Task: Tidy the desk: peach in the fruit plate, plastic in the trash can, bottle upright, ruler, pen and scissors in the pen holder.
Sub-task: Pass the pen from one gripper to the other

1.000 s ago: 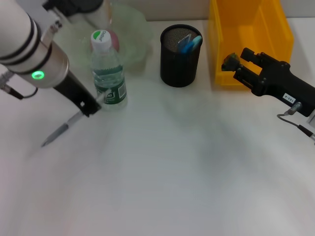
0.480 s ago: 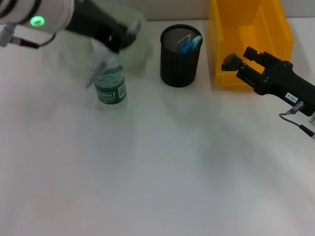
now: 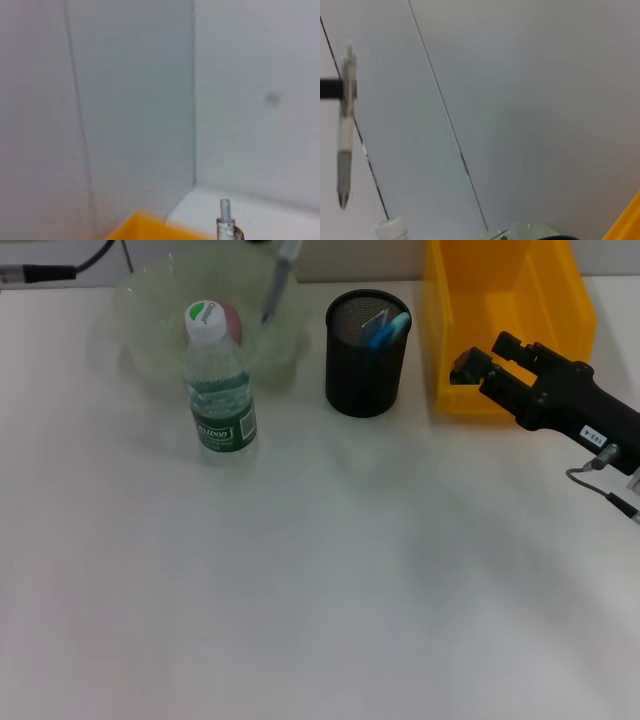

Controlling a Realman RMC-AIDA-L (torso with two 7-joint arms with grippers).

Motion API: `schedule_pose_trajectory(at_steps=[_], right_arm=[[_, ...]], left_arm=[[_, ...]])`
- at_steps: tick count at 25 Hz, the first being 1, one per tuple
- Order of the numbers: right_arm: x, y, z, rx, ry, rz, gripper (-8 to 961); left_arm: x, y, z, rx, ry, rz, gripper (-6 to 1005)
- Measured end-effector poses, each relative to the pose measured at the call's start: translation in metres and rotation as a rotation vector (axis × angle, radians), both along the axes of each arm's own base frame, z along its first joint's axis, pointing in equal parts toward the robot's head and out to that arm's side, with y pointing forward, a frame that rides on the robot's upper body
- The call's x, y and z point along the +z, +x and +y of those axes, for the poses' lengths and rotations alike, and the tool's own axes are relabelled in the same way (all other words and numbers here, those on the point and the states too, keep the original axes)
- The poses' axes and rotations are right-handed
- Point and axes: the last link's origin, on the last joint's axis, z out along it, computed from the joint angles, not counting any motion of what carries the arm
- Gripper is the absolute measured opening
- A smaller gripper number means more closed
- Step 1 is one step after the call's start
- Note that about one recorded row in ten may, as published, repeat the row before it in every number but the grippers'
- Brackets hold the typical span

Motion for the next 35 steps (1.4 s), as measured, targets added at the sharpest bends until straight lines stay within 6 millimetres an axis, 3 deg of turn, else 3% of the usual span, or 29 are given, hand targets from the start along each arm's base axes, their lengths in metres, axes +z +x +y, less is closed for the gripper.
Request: schedule_pose_trajectory(at_steps=[7,16,24,35], right_arm=[[0.007,-0.014,-0.01,0.112,-0.027,0.063,564],[0.05,-0.037,-0.031,0.396,-0.228,0.076,564],[0.069,-0.069,-0.015,0.467,-0.357,0.055,563],[0.055,-0.103,0.009,0.498,-0.454,-0.008,563]], left_arm=[[0.0,-0.012,-0.01,-0.14,-0.041,-0.212,180],[-0.016,-0.051,-0.012,-0.111,-0.178,-0.343,180],[-0.031,-0.075,-0.021,-0.136,-0.265,-0.413,180],[-0.039,-0.086,-0.025,-0.159,-0.279,-0.435,180]])
